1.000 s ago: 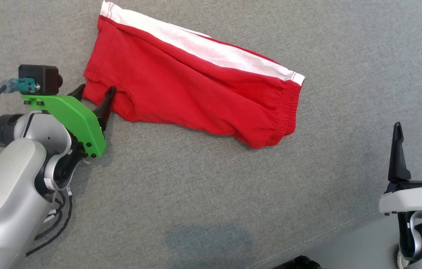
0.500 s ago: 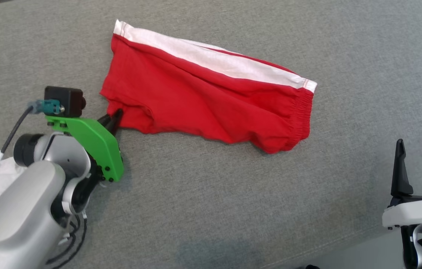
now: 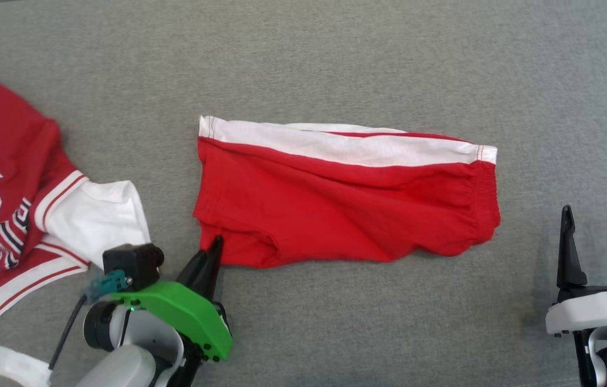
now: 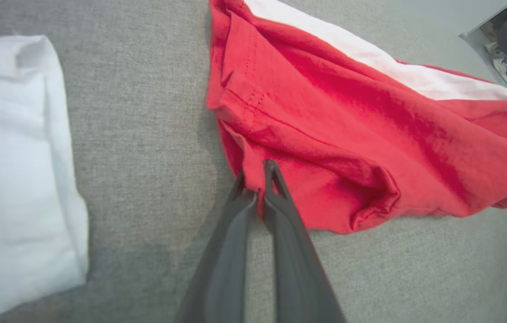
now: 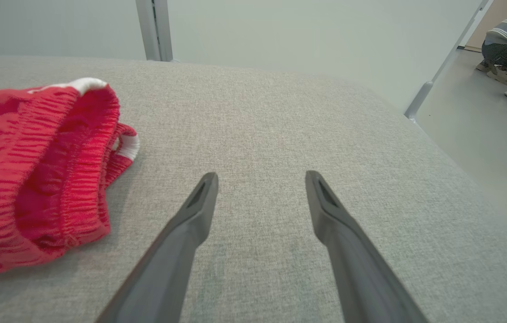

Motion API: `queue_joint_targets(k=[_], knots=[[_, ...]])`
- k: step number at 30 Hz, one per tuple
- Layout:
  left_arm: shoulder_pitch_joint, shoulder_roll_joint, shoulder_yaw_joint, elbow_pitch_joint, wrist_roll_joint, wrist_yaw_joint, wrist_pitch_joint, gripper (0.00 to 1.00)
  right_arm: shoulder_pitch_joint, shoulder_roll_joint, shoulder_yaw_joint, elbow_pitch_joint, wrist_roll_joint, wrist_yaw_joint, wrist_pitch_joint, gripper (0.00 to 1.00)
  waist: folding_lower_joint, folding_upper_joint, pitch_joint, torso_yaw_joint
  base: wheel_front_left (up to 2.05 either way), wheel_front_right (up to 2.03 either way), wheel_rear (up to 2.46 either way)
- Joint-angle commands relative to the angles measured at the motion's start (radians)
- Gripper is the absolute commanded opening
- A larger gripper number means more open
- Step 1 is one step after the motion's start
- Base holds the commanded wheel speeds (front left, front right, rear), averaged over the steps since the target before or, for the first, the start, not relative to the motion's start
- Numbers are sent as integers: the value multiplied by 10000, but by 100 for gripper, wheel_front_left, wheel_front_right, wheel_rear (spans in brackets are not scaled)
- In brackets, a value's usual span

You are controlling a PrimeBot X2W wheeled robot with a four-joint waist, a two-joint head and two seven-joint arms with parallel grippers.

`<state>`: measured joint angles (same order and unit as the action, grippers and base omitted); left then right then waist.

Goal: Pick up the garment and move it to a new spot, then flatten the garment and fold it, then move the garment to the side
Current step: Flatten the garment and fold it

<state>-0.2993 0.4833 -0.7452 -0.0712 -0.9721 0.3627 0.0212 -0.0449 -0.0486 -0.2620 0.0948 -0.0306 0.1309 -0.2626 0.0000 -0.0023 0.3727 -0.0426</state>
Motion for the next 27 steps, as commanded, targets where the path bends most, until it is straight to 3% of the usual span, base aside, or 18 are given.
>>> queue_joint_targets(k=[1,8,9,10,11,12,20,27], knots=[[229,-26,13,-59,-45,81,-120,0,105,-39,-3,-53,-105,-3,-29,100,0,23,-366,739,0,0,0],[870,-270,-62,-255,-94,342,-514,0,56,-37,98,-133,-278,-3,-30,100,0,23,-481,1189,0,0,0],[881,-274,-101,-208,-33,366,-502,16,30,-37,139,-160,-243,-3,-30,100,0,23,-481,1209,0,0,0],[885,-291,-133,-178,28,369,-539,43,4,-36,196,-203,-202,-3,-30,100,0,23,-481,1220,0,0,0],[879,-319,-130,-173,114,387,-655,84,-15,-36,269,-263,-127,-3,-30,100,0,23,-482,1217,0,0,0],[883,-319,-117,-162,212,426,-775,100,-30,-37,339,-341,-68,-3,-29,100,0,23,-482,1196,0,0,0],[1289,159,219,-498,1596,1082,-2430,100,172,-31,1433,-1337,760,-3,-29,100,0,23,-539,752,0,0,0],[1952,357,1117,-778,2662,1363,-2871,100,280,-115,2733,-1116,1256,-3,750,100,0,23,-607,688,0,0,0]])
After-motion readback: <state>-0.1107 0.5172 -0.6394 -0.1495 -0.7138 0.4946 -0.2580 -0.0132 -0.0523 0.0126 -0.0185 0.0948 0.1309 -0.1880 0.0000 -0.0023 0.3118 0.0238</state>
